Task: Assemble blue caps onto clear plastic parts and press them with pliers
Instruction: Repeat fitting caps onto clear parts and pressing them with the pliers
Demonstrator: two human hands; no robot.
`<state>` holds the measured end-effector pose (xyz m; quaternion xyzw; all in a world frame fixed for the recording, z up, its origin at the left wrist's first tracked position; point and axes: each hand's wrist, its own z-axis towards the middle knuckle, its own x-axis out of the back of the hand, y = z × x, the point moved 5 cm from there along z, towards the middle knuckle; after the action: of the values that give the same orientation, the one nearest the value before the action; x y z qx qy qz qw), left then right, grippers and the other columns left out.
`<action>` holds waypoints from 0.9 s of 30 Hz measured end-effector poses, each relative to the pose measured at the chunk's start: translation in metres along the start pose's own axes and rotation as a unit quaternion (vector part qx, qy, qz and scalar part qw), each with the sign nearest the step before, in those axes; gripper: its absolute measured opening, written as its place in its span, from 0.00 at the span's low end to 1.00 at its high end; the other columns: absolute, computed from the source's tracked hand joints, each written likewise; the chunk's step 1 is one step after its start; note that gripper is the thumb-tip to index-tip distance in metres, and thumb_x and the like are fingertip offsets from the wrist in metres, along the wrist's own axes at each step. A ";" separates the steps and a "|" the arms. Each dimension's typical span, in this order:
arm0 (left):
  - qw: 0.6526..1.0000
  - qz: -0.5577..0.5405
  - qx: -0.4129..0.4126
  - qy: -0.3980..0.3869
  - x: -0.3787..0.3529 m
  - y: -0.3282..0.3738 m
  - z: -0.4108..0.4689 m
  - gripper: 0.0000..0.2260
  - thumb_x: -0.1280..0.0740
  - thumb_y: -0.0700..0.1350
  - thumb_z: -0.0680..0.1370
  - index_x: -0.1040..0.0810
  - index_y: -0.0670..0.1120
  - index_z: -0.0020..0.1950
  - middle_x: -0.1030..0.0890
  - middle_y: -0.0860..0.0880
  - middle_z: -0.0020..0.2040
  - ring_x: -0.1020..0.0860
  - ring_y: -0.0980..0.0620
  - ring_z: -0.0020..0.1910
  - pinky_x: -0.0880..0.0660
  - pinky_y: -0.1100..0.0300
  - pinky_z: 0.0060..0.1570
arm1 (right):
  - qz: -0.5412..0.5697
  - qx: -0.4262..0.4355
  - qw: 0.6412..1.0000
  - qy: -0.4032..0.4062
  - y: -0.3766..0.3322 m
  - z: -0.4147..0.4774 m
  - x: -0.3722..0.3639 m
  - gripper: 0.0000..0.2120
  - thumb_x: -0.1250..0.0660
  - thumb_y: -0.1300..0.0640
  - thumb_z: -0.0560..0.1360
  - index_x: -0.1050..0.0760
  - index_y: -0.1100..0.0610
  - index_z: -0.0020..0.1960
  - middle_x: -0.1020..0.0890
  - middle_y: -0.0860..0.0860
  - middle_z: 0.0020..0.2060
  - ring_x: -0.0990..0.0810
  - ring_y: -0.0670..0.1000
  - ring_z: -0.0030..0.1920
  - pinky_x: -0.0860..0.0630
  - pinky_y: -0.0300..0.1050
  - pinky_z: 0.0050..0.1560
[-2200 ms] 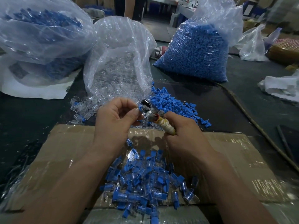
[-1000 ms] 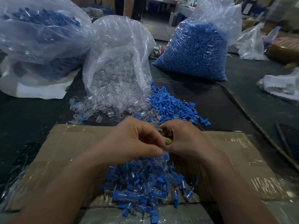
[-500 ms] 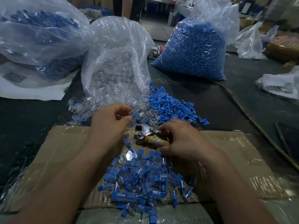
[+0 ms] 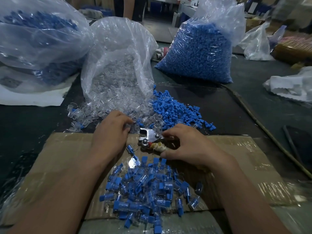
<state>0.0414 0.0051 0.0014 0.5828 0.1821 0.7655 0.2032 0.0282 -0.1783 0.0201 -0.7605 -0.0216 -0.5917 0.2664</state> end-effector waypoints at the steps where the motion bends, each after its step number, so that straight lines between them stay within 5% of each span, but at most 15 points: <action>1: 1.000 0.007 -0.008 -0.005 0.000 0.001 0.000 0.10 0.36 0.41 0.77 0.21 0.46 0.56 0.25 0.49 0.56 0.29 0.54 0.51 0.35 0.60 0.51 | 0.001 -0.001 1.000 -0.002 0.001 0.000 0.000 0.33 0.31 0.39 0.67 0.34 0.47 0.69 0.33 0.42 0.50 0.35 0.42 0.53 0.37 0.40 0.51; 15: 0.999 0.028 0.018 -0.040 -0.003 -0.001 0.003 0.05 0.35 0.44 0.76 0.22 0.48 0.51 0.25 0.50 0.49 0.27 0.51 0.50 0.31 0.55 0.51 | 0.015 -0.005 1.000 -0.011 0.004 0.000 0.000 0.30 0.34 0.38 0.69 0.33 0.47 0.68 0.32 0.42 0.50 0.34 0.43 0.53 0.37 0.40 0.50; 21: 0.985 -0.153 0.063 0.042 0.009 -0.002 0.000 0.15 0.34 0.39 0.76 0.26 0.47 0.62 0.27 0.56 0.46 0.29 0.64 0.41 0.33 0.62 0.47 | 0.098 -0.013 0.989 0.108 0.008 -0.002 0.015 0.15 0.35 0.45 0.73 0.24 0.49 0.56 0.28 0.38 0.43 0.30 0.38 0.46 0.36 0.32 0.43; 24: 0.967 -0.239 0.068 0.055 0.014 0.001 -0.007 0.11 0.33 0.38 0.75 0.20 0.55 0.48 0.24 0.59 0.45 0.25 0.63 0.42 0.27 0.62 0.46 | 0.124 -0.041 0.975 0.177 0.018 -0.002 0.023 0.02 0.34 0.50 0.74 0.25 0.47 0.46 0.26 0.37 0.38 0.27 0.37 0.41 0.34 0.31 0.40; 27: 0.934 -0.347 0.066 0.052 0.018 0.008 -0.016 0.16 0.32 0.35 0.73 0.20 0.58 0.38 0.21 0.56 0.46 0.21 0.59 0.45 0.22 0.63 0.37 | 0.145 -0.083 0.958 0.234 0.034 -0.002 0.027 0.04 0.34 0.52 0.75 0.25 0.47 0.41 0.24 0.38 0.36 0.26 0.38 0.38 0.34 0.31 0.36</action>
<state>0.0209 0.0073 0.0159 0.4545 0.4333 0.6630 0.4076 0.0462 -0.2156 0.0326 -0.6148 0.2006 -0.7083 0.2830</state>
